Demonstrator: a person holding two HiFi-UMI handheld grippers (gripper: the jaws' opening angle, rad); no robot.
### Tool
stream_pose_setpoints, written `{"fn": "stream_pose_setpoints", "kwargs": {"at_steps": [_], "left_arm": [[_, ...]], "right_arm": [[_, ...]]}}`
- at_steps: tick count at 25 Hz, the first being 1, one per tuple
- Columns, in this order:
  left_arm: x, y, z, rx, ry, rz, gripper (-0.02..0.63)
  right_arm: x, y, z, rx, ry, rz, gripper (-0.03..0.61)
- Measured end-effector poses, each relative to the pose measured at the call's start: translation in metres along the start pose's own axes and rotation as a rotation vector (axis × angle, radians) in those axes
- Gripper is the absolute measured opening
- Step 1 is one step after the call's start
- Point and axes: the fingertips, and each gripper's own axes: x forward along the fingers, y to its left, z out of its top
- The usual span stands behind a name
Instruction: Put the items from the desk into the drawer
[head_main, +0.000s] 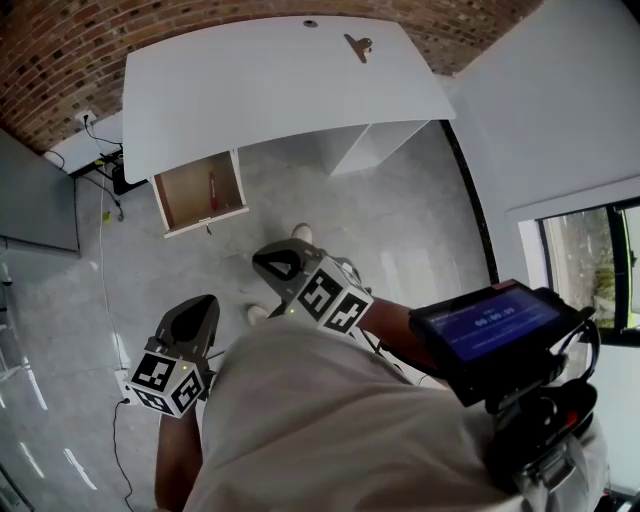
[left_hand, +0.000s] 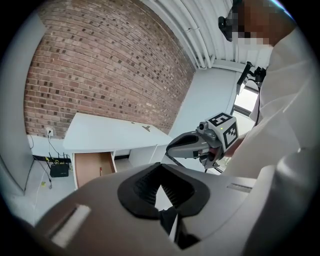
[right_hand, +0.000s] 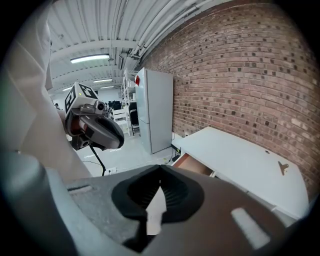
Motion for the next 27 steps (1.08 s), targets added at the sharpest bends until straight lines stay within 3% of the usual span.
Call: {"fn": "stream_pose_setpoints", "kwargs": {"at_steps": [27], "left_arm": [[0.0015,0.0058,-0.0029,0.001,0.016,0.012,0.008]], "right_arm": [[-0.0005,-0.0005,0.0082,-0.049,-0.003,-0.021,0.003]]}}
